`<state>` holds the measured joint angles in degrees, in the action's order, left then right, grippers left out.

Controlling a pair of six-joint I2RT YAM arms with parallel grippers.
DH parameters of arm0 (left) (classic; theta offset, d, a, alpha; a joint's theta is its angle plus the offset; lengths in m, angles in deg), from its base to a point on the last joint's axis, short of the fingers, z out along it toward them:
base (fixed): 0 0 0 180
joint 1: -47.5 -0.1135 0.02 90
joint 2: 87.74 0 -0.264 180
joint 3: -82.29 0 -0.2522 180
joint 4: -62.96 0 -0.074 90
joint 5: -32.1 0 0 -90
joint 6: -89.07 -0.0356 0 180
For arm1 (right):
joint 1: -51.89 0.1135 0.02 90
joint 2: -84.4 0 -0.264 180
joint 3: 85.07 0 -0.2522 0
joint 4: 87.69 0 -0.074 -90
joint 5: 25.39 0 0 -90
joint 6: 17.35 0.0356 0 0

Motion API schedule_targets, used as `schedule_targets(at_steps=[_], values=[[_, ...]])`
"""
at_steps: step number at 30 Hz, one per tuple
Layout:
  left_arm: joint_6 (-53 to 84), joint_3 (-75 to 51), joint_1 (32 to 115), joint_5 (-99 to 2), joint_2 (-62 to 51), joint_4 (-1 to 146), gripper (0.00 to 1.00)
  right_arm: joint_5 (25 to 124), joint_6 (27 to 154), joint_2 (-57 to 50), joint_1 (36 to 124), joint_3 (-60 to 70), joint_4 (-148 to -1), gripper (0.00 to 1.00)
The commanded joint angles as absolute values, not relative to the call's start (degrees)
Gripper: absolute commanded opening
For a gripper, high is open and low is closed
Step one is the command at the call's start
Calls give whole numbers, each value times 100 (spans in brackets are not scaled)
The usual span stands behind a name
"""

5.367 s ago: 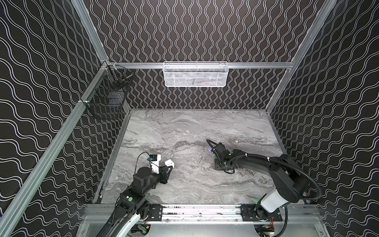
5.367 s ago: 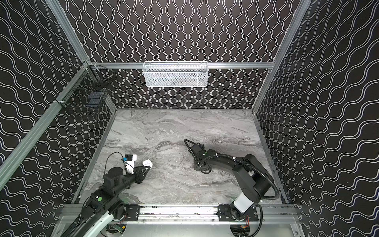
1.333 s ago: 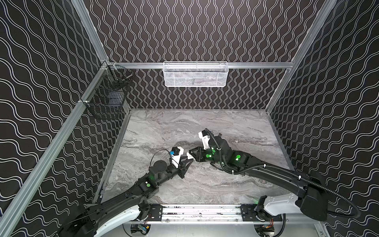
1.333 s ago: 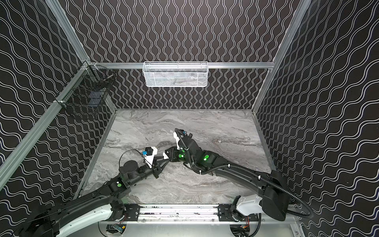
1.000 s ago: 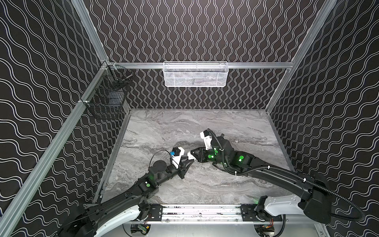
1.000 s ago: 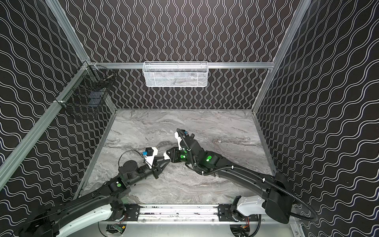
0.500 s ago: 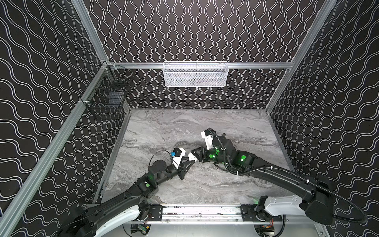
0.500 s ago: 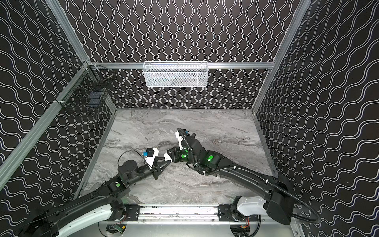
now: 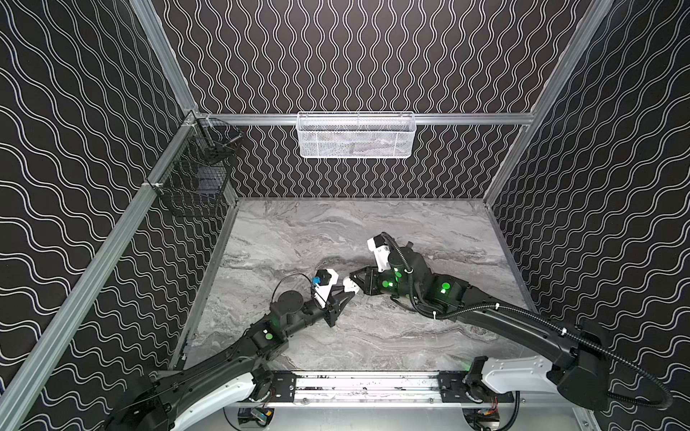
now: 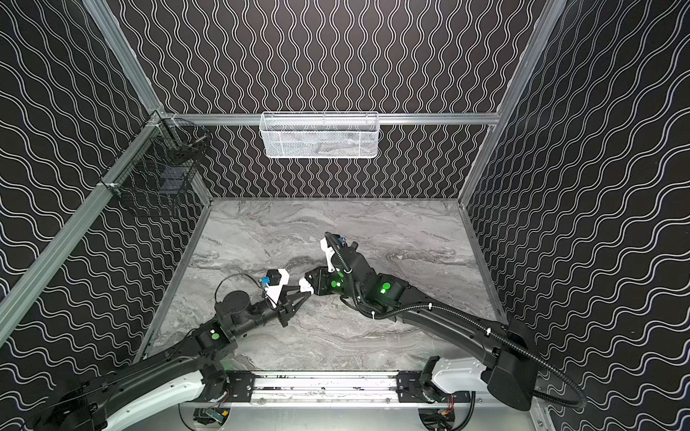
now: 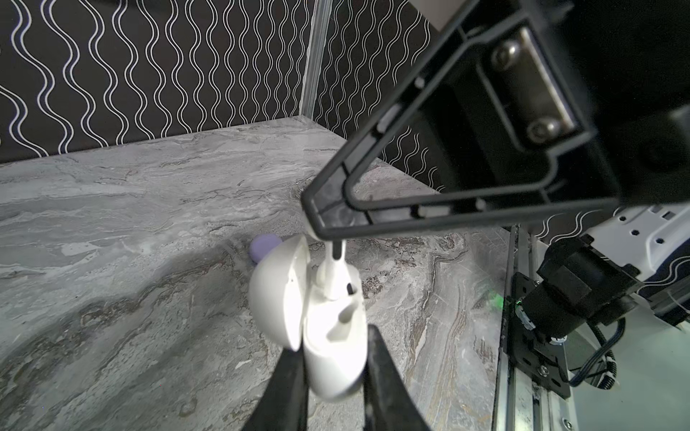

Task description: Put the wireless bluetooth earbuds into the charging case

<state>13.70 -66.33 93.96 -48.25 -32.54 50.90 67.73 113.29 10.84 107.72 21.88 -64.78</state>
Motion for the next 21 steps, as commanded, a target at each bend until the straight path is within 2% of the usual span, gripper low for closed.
schedule_targets(at_steps=[1, 21], values=[[1260, -6580, 9395, -4850, -3258, 4983, 17, 6825, 11304, 1057, 10779, 2167, -6426, 18], [1058, -6595, 9396, -5030, -3380, 5167, 20, 6927, 11282, 1009, 10779, 2153, -6312, 18]])
